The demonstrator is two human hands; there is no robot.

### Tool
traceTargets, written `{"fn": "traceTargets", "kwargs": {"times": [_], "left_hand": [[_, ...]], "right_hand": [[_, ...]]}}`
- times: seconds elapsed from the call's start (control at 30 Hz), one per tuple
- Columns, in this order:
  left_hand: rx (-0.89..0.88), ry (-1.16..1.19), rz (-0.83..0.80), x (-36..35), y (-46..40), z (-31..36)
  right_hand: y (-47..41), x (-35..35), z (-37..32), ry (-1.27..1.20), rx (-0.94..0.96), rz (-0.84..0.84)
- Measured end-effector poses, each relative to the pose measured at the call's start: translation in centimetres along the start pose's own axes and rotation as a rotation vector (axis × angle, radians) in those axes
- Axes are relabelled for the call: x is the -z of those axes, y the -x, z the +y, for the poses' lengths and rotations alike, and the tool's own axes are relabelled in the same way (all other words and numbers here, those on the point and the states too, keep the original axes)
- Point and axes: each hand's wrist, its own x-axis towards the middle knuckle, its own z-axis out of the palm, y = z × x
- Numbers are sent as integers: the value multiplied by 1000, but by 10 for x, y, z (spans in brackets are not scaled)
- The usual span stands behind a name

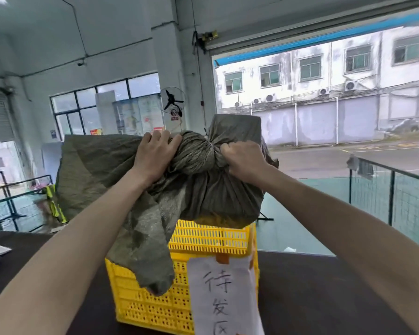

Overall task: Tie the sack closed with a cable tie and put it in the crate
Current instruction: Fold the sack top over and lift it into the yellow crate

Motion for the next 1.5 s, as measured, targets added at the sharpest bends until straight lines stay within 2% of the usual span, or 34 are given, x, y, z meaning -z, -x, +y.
{"fn": "traceTargets", "kwargs": {"times": [0.33,0.47,0.63,0.73,0.8,0.87,0.97,1.03,1.07,1.17,1.23,1.33,1.43,1.5], "left_hand": [[66,-10,-166,-104,42,-76],[63,20,-188,-149,60,-61],[115,188,-388,-201,91,-18],[68,275,-468,-227,109,14],[-14,312,-614,-246,117,32],[-64,345,-890,-264,128,43],[79,430,-1319,-277,152,49],[84,456,-1434,-271,152,53],[76,472,-1459,-266,148,54],[234,550,-1531,-251,138,52],[290,758,-1587,-255,137,46],[270,948,-1512,-246,140,25],[191,904,-1400,-225,144,5],[86,695,-1426,-209,152,-6]], "right_hand": [[-84,-74,-95,-135,-52,-135],[-90,-120,-108,-166,-71,-227],[-76,-170,-109,-155,-69,-349],[-58,-201,-102,-157,-77,-441],[-42,-225,-101,-173,-89,-494],[-25,-247,-105,-188,-88,-551],[-7,-268,-109,-234,-136,-611],[-1,-275,-107,-268,-163,-618],[1,-277,-107,-264,-161,-611],[-2,-274,-106,-273,-173,-653],[-8,-268,-105,-378,-199,-720],[-21,-253,-112,-596,-135,-741],[-29,-247,-137,-617,41,-784],[-27,-252,-149,-500,124,-829]]}}
